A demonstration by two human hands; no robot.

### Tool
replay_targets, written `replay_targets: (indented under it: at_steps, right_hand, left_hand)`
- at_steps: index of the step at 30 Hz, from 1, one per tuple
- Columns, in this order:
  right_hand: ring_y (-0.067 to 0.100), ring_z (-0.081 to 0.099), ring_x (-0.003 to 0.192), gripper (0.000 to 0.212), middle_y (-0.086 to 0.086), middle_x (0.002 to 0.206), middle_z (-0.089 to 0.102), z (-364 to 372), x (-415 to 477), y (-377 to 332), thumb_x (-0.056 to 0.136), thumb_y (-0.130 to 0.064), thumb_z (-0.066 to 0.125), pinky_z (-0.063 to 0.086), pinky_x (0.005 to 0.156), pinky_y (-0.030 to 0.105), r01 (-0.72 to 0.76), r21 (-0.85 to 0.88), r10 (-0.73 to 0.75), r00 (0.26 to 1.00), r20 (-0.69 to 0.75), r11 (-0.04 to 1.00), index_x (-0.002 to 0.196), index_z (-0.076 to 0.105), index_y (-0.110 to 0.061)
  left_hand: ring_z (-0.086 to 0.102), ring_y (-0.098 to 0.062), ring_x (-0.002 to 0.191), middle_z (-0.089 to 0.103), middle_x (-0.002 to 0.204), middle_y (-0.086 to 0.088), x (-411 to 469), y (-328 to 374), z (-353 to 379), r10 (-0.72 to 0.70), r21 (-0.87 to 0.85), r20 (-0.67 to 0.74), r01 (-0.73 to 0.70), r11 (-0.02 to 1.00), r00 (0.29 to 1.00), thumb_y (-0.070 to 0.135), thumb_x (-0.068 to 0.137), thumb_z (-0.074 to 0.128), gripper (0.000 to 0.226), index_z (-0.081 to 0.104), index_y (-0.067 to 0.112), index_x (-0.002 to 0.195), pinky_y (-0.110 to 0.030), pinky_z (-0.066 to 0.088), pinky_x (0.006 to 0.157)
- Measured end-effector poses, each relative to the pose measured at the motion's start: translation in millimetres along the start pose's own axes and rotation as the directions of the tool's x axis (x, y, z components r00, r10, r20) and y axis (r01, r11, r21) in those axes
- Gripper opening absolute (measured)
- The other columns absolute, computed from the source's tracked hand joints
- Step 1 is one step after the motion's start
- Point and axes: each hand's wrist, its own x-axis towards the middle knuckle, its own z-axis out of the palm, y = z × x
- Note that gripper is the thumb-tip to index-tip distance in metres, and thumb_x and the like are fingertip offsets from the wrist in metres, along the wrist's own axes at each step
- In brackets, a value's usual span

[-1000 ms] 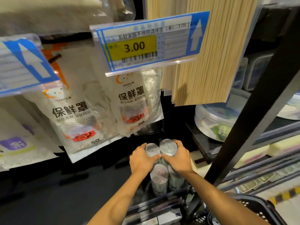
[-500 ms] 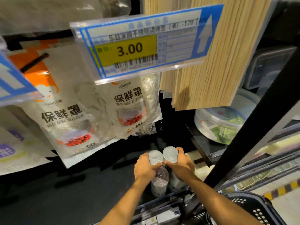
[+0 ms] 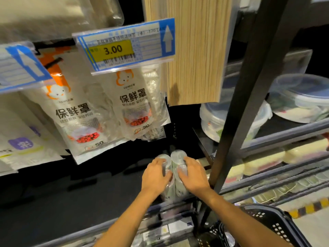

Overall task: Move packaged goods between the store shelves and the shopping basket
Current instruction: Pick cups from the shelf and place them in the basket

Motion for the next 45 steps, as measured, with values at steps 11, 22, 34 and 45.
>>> replay_targets:
  at_steps: [11,22,34,45]
  right_hand:
    - [0.025,0.059,0.107,0.048,0.009,0.115,0.063,-37.1,-123.0,50.6,0.087,-0.037,0.046,0.046,0.092,0.033,0.250,0.090,-0.256,0.965,0.056,0.964,0.122,0.057,-0.007]
    - [0.020,0.054,0.113,0.046,0.002,0.128,0.056,-85.1,-203.2,190.8,0.093,-0.035,0.052,0.043,0.091,0.029,-0.138,-0.013,0.138,0.988,0.075,0.990,0.136,0.045,-0.018]
    - [0.030,0.053,0.116,0.045,0.012,0.126,0.056,-62.2,-229.4,332.1,0.094,-0.033,0.052,0.043,0.090,0.036,-0.595,0.004,0.595,0.803,0.035,0.803,0.132,0.047,-0.009]
    - [0.032,0.047,0.119,0.052,0.014,0.128,0.051,106.2,-194.0,479.8,0.089,-0.030,0.057,0.039,0.090,0.035,-0.740,-0.030,0.735,0.663,0.141,0.672,0.135,0.041,-0.013]
  left_hand:
    - [0.049,-0.019,0.121,0.055,0.132,0.001,-114.1,50.6,32.9,0.115,0.090,-0.059,-0.109,0.990,0.992,0.034,0.093,0.054,0.044,0.048,0.020,0.135,-0.029,0.040,0.095]
    - [0.047,-0.016,0.123,0.052,0.134,0.003,-149.1,139.5,131.6,0.211,0.092,0.224,-0.236,0.967,0.952,0.036,0.095,0.050,0.042,0.047,0.023,0.134,-0.029,0.040,0.100]
    - [0.059,-0.022,0.108,0.062,0.118,-0.001,-97.9,171.0,278.5,0.242,0.011,0.523,-0.290,0.957,0.817,0.027,0.089,0.058,0.031,0.061,0.016,0.118,-0.026,0.042,0.088]
    - [0.054,-0.029,0.116,0.057,0.130,-0.010,-48.7,101.6,505.7,-0.163,0.099,0.541,0.130,0.987,0.825,0.033,0.089,0.061,0.045,0.051,0.015,0.129,-0.033,0.043,0.089]
